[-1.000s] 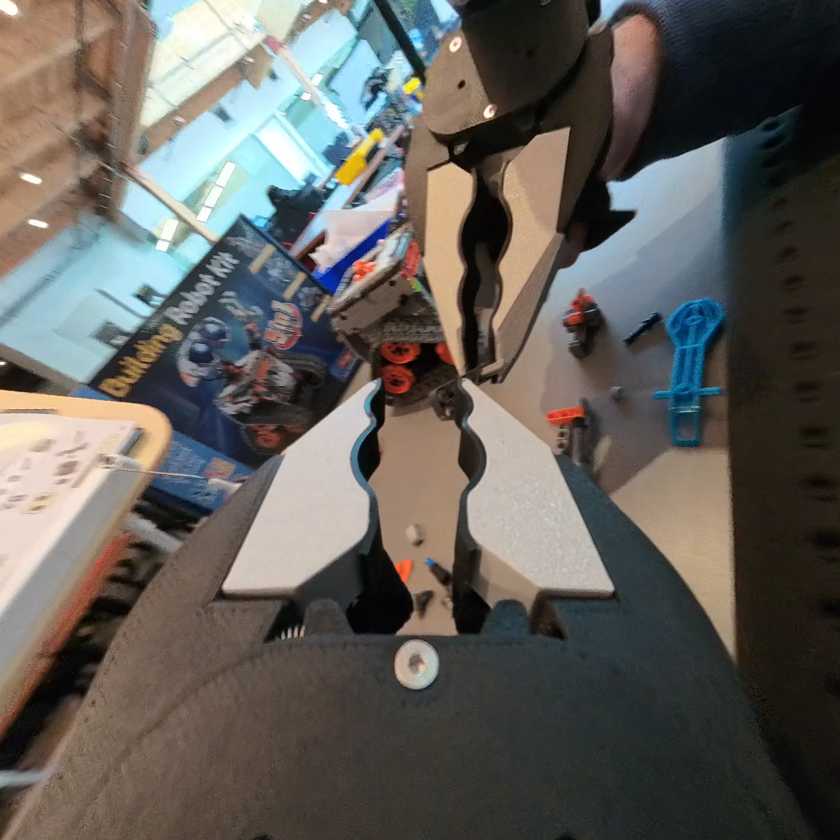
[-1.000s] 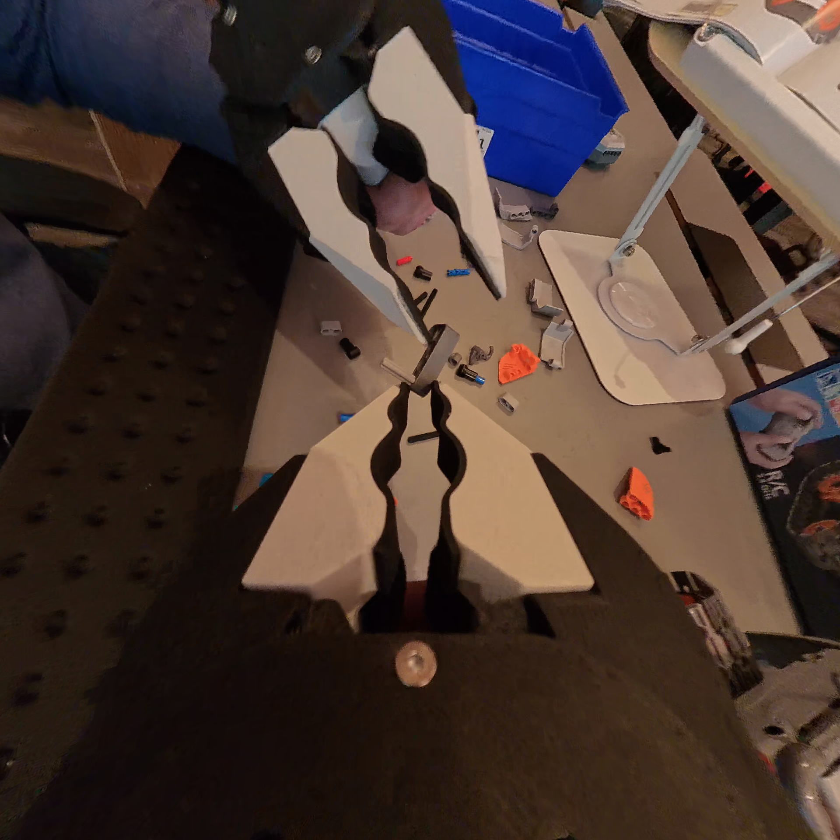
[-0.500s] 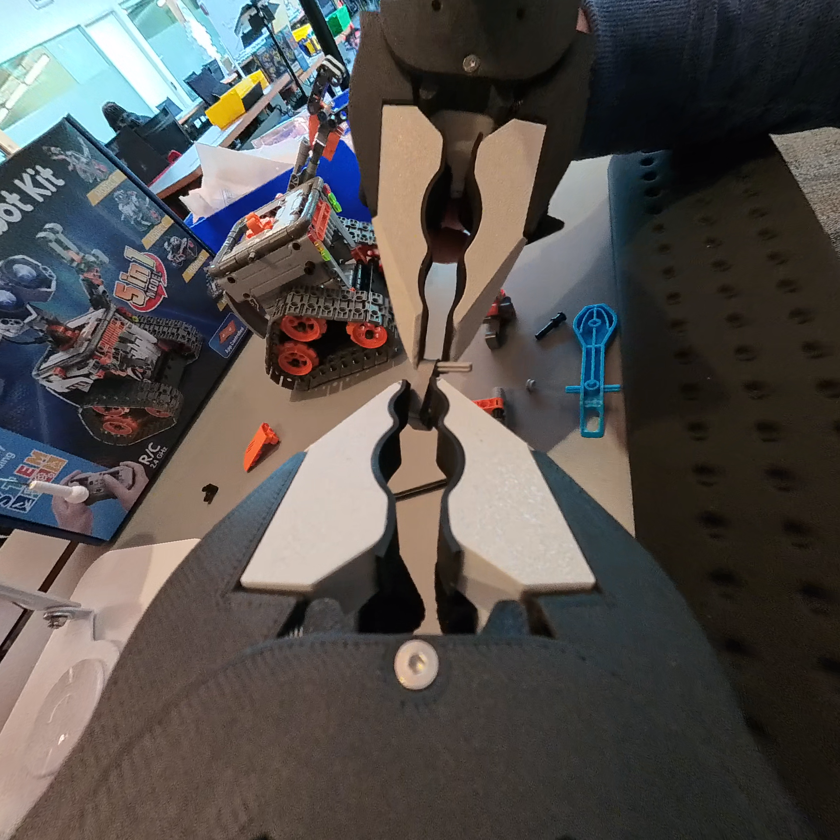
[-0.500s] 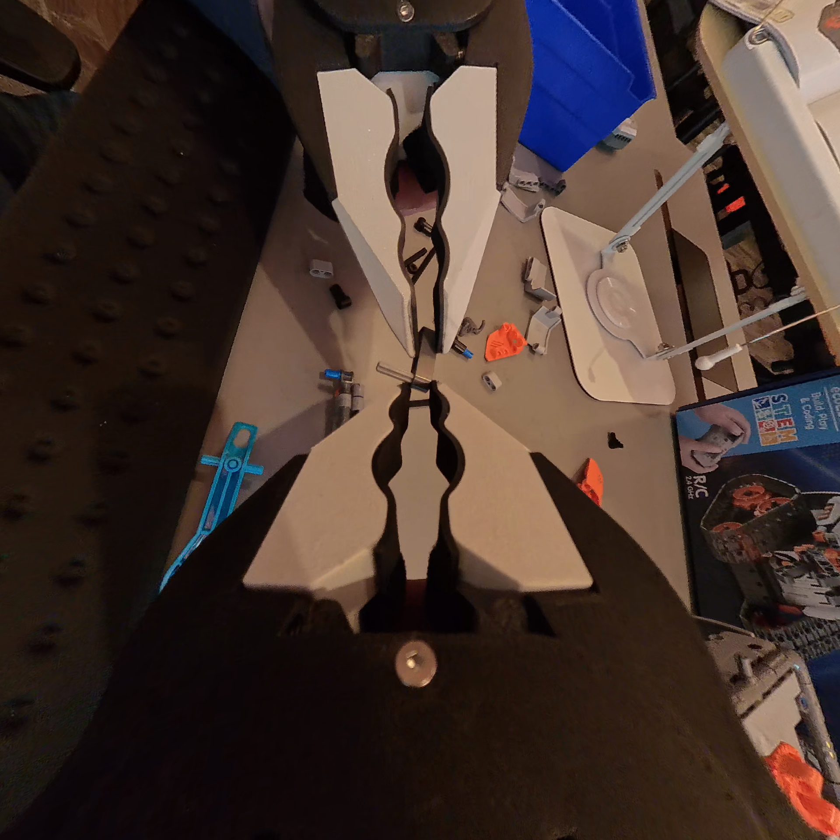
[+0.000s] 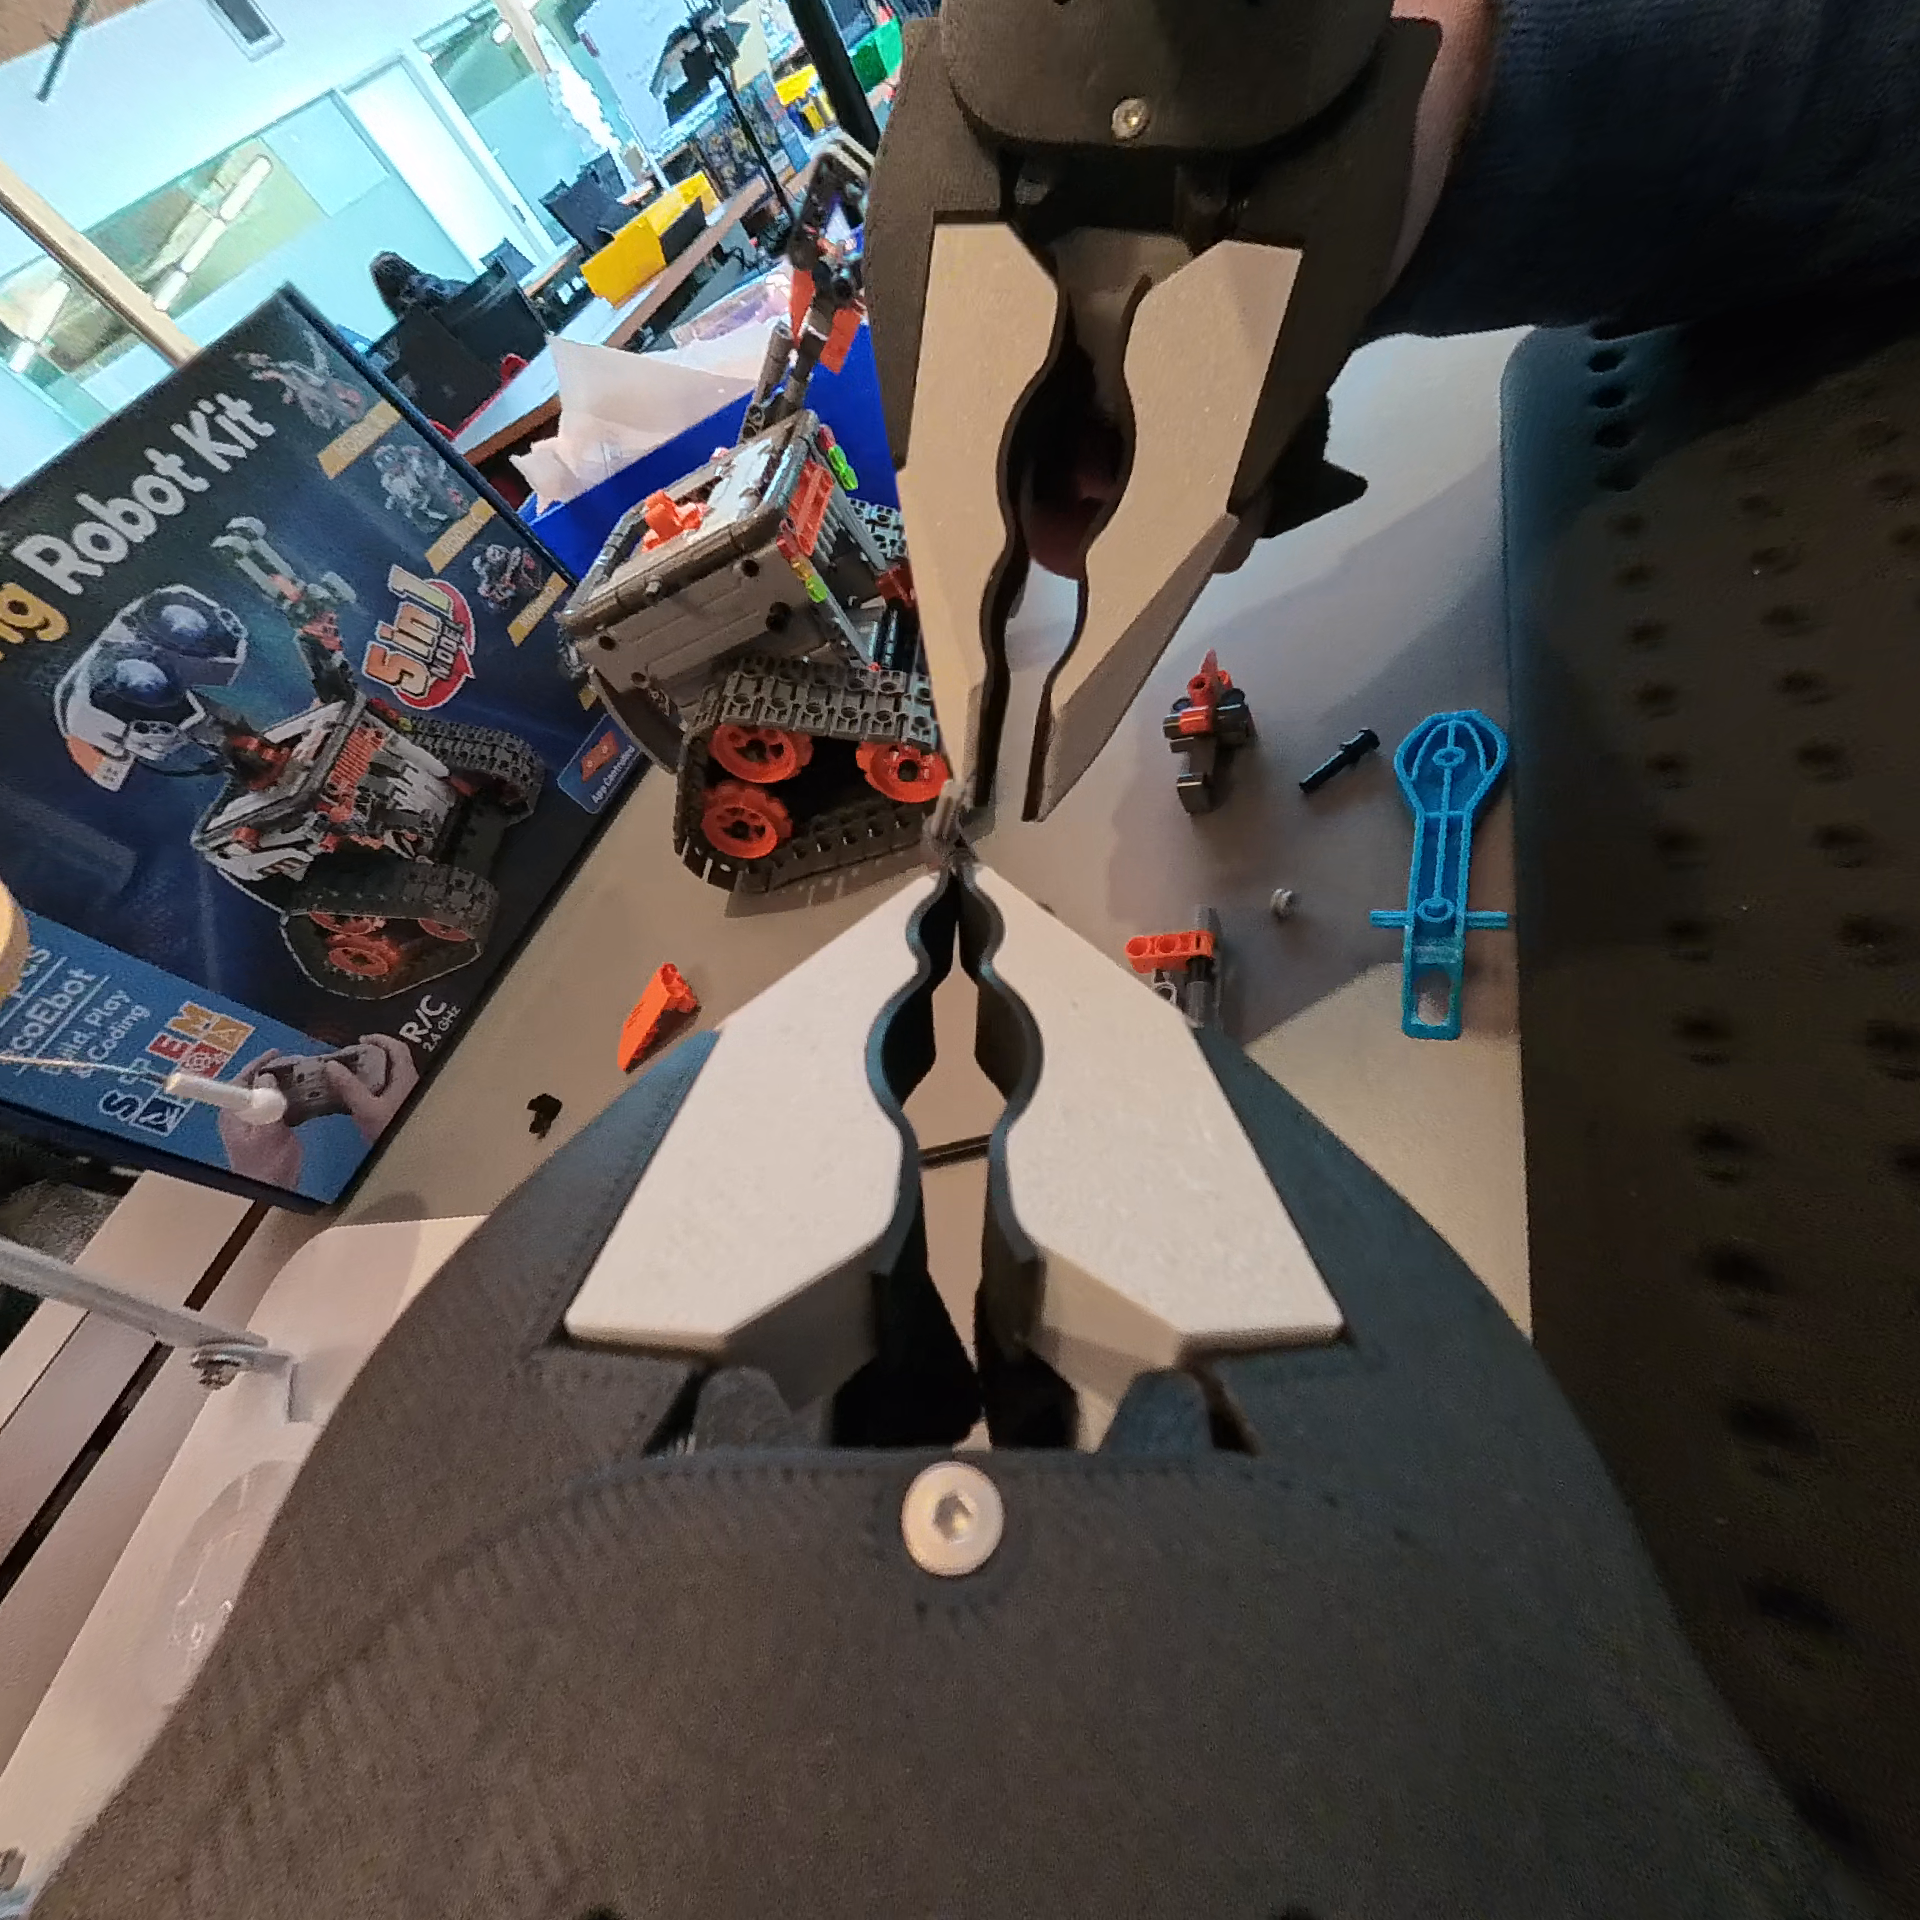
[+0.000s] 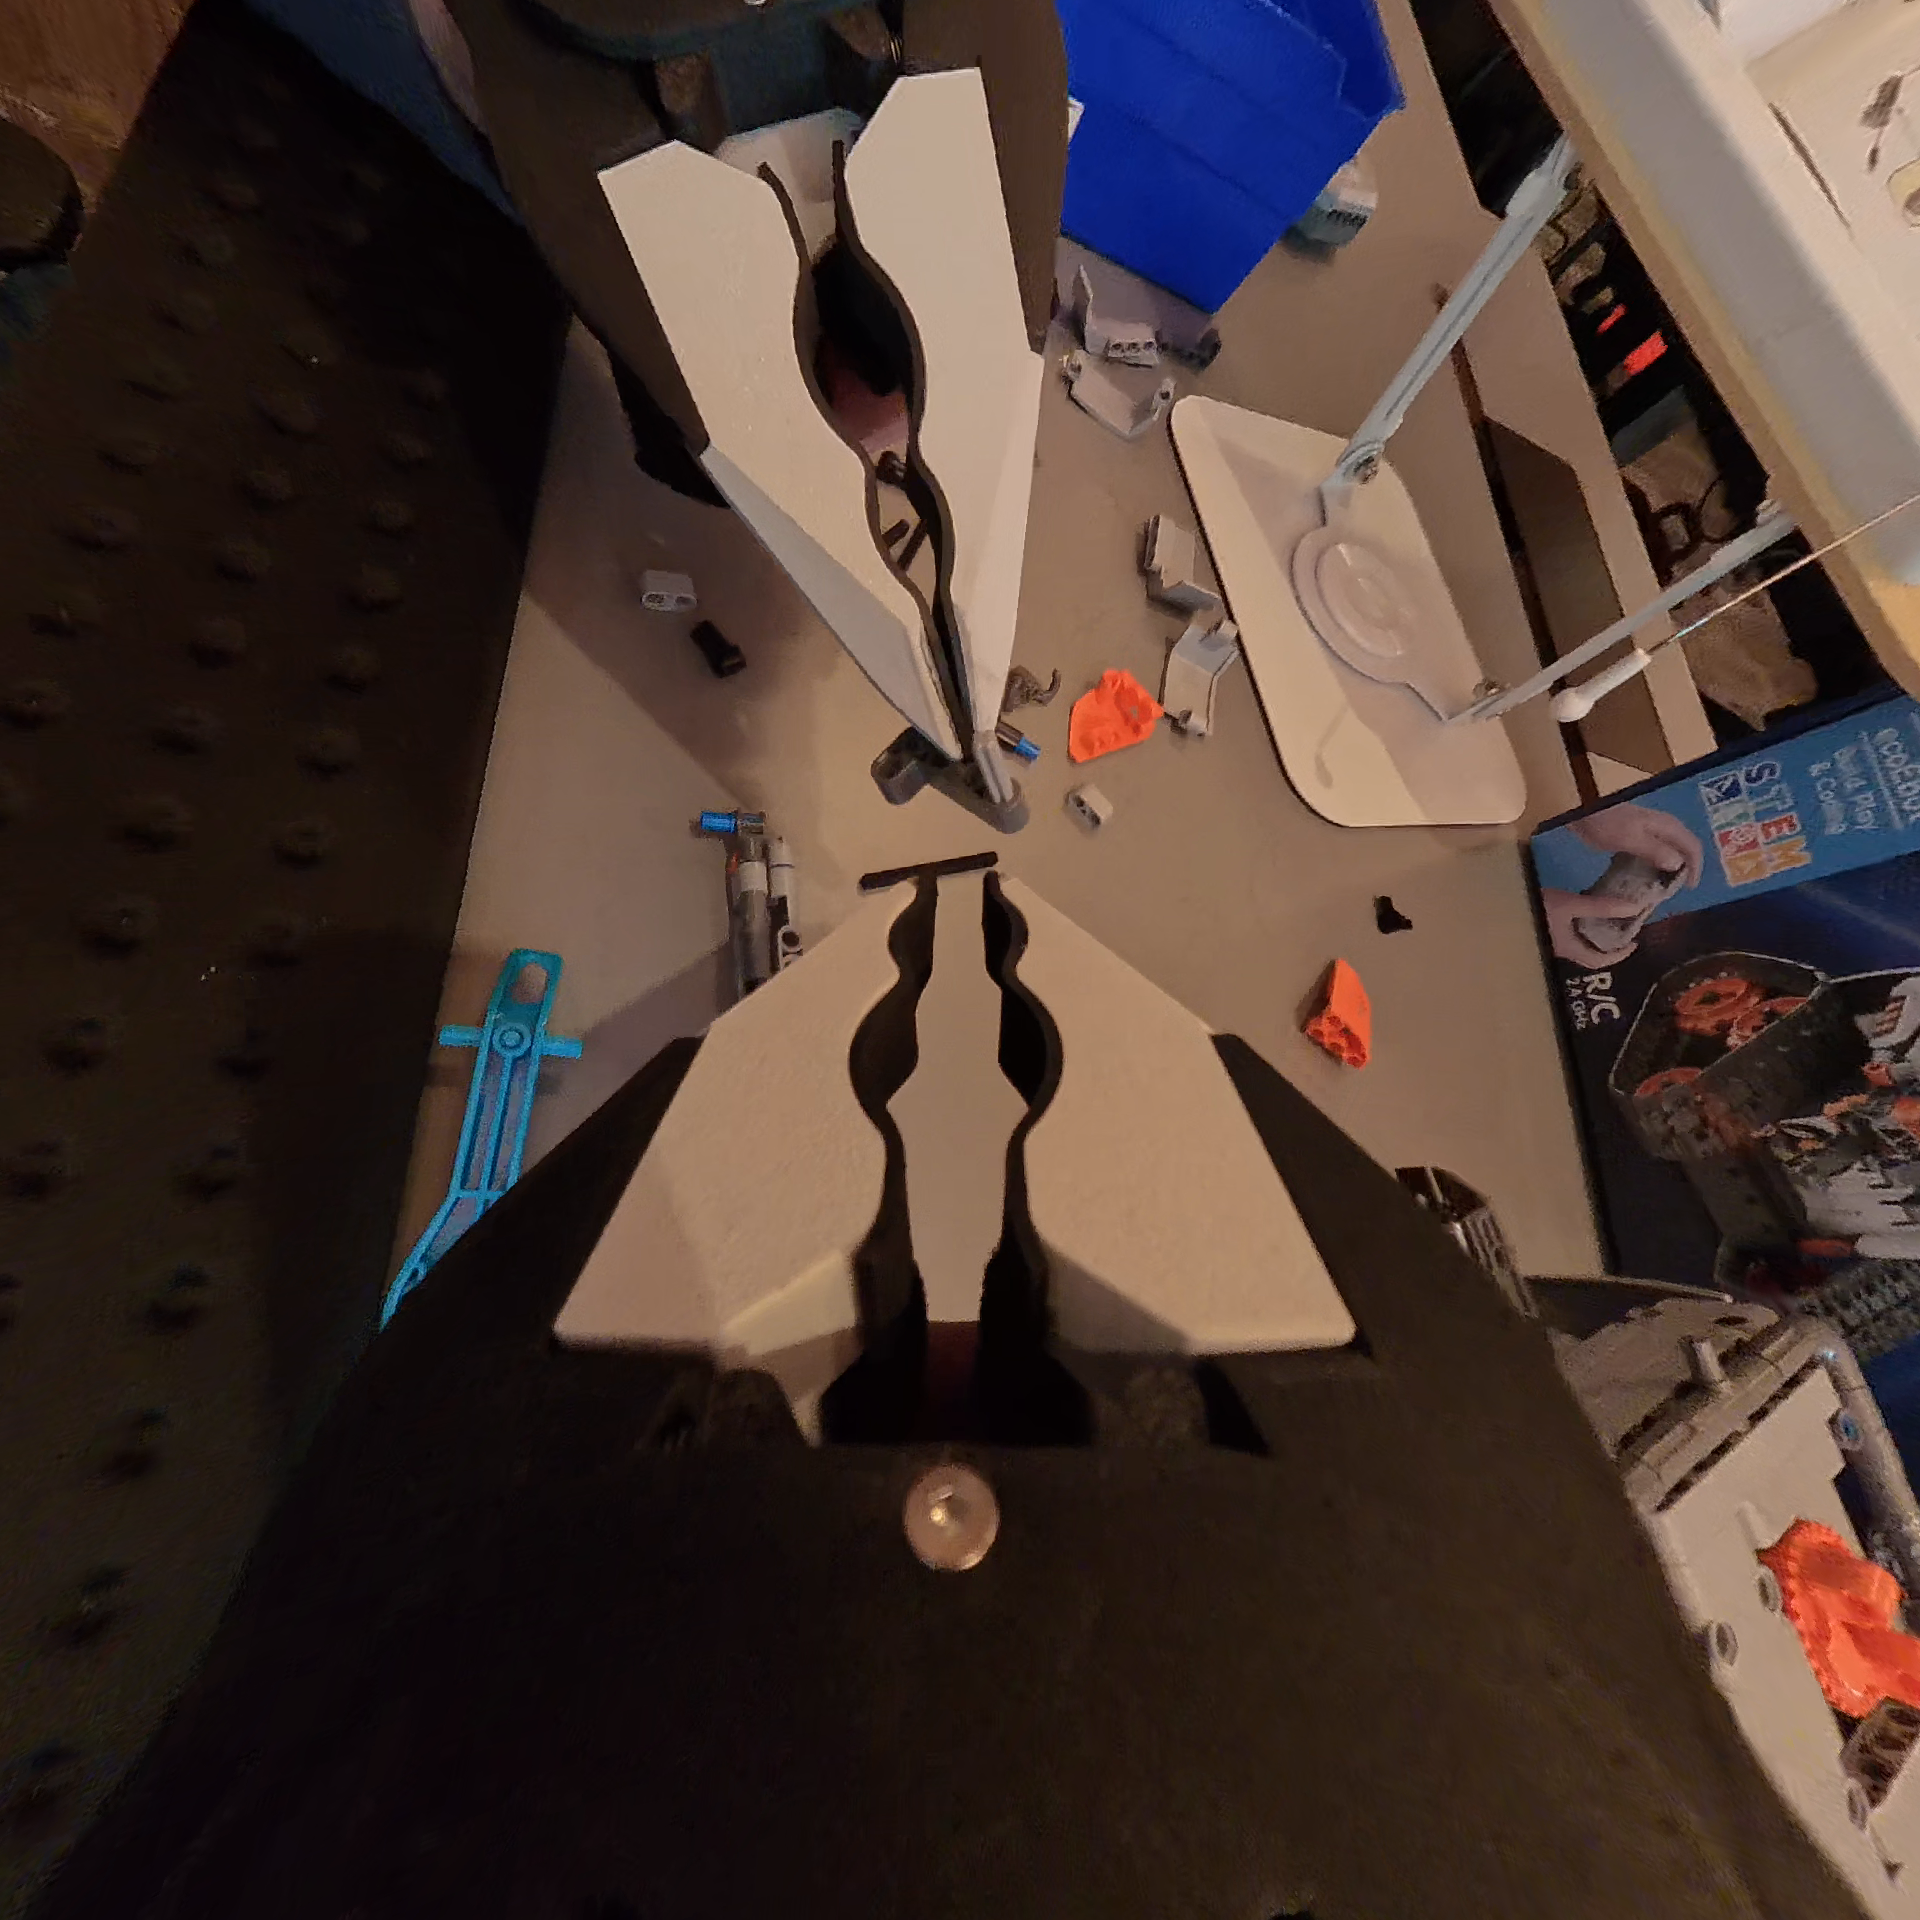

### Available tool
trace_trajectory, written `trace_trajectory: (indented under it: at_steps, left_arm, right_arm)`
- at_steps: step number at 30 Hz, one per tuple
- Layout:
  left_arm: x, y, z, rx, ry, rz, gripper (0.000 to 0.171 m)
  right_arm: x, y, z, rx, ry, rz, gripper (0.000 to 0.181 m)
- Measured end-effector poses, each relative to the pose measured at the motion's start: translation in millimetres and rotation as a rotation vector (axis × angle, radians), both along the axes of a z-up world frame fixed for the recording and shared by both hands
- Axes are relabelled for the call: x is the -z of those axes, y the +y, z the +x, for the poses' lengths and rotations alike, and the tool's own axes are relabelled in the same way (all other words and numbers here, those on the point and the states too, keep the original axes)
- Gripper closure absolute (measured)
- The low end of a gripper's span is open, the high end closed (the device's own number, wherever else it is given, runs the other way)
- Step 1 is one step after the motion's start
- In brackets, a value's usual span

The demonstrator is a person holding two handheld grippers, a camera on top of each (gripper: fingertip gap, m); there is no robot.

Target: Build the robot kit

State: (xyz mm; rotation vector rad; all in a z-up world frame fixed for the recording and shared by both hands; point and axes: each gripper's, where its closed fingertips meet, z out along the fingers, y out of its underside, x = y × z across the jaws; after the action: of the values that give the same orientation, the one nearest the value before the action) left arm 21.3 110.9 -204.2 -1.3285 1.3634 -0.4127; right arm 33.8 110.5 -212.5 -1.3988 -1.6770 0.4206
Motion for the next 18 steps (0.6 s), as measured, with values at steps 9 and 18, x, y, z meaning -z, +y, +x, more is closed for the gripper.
trace_trajectory:
  at_steps: [9, 18]
  left_arm:
    - [0.8, -3.1, 15.2, -0.017, 0.112, 0.217, 0.171]
    - [2.5, -0.6, 14.2, -0.033, 0.133, 0.236, 0.171]
  right_arm:
    - [-13.7, -6.7, -2.2, 0.021, 0.202, -0.324, 0.162]
    - [-11.3, 5.7, 14.5, 0.084, 0.202, -0.353, 0.18]
